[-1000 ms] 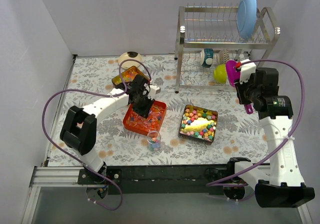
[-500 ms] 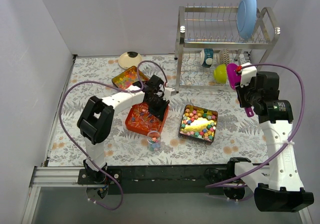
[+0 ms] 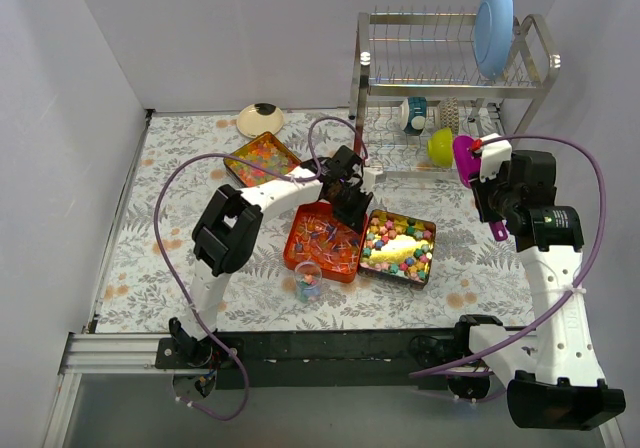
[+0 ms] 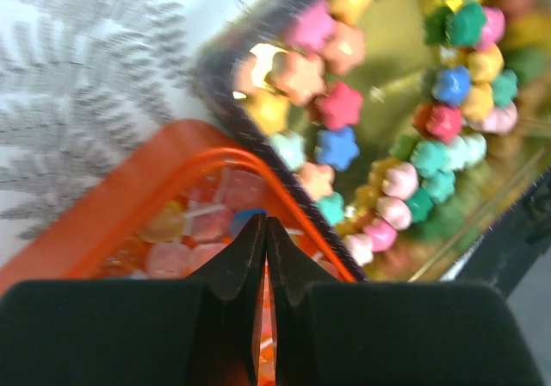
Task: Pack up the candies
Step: Move the storage box to the center of the board.
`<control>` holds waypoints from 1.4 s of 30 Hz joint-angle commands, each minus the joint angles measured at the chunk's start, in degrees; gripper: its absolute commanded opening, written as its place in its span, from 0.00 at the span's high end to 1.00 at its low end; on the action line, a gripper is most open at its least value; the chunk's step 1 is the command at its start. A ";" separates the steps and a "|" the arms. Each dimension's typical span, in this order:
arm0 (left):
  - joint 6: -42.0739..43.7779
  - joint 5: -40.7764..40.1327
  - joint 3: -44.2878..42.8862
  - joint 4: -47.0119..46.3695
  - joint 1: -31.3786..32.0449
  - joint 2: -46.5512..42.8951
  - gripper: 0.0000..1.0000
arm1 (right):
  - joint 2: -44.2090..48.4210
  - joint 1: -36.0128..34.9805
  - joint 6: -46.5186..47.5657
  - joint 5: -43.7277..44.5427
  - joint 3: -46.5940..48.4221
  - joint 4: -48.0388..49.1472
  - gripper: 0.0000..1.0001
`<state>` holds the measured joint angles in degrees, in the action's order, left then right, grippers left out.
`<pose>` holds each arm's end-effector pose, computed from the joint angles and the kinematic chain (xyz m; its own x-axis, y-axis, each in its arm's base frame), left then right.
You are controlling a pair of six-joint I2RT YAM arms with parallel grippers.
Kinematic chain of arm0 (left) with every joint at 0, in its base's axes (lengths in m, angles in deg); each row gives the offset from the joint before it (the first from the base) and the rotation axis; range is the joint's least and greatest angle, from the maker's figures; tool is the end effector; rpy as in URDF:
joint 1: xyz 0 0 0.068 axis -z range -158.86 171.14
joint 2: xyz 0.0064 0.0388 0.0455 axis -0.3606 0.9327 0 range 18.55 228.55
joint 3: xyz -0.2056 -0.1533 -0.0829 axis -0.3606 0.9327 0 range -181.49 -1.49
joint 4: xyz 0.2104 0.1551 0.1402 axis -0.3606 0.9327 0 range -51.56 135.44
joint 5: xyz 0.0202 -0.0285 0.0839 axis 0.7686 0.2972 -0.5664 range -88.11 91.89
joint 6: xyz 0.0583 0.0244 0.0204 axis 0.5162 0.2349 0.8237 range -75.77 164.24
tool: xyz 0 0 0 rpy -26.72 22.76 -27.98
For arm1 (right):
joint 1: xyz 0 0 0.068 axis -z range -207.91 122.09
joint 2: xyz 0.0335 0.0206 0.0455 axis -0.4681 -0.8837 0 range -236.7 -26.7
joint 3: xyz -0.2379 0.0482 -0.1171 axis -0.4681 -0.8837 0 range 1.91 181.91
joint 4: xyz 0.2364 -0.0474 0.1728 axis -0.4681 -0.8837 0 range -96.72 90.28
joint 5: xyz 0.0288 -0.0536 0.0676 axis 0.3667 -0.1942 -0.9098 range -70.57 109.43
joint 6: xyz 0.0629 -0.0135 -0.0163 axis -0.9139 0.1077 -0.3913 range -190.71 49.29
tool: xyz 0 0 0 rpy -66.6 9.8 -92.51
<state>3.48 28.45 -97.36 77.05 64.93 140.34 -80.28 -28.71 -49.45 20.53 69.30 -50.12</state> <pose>0.3369 -0.3557 0.1563 -0.9884 0.1387 -0.0622 0.1486 0.7962 -0.5865 0.2267 0.0022 0.3734 -0.5559 -0.3704 -0.7441 -0.2147 0.9288 -0.3019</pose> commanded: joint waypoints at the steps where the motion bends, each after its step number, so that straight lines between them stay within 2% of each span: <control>1: -1.87 -2.83 -2.30 -7.39 -3.18 -1.74 0.98 | 0.76 1.85 0.45 -0.31 -0.07 2.58 0.99; 10: -3.63 -5.82 -5.37 -10.14 -4.85 0.10 0.95 | -0.47 2.91 0.19 -0.66 0.45 2.67 0.99; 17: -6.09 -7.50 -3.62 -10.40 -7.14 0.46 0.95 | -1.35 3.61 0.28 -2.33 1.77 2.32 0.99; 22: -5.92 -4.16 1.38 -11.62 -8.81 -6.19 0.96 | -1.44 4.40 0.28 -2.60 2.21 2.14 0.99; 25: -5.21 -3.36 12.44 -17.84 -8.81 -11.13 1.00 | -1.53 4.75 0.19 -3.39 1.60 2.14 0.99; 28: -6.18 -3.28 18.61 -20.59 -8.72 -14.30 1.00 | -1.79 5.02 0.28 -4.09 1.68 2.05 0.99; 32: -8.02 -3.01 20.29 -22.61 -8.72 -14.14 1.00 | -2.58 5.10 0.45 -4.71 2.21 1.70 0.99; 38: -11.28 -5.03 16.78 -23.41 -8.81 -13.60 1.00 | -4.60 5.19 0.72 -5.23 3.70 1.44 0.99; 42: -9.35 -4.42 18.52 -23.58 -9.16 -18.07 1.00 | -5.30 5.19 0.72 -5.23 3.71 1.70 0.99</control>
<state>-6.57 24.45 -78.59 54.73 55.86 127.82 -85.53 -23.79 -49.28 16.23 70.16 -50.12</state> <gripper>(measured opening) 0.009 0.358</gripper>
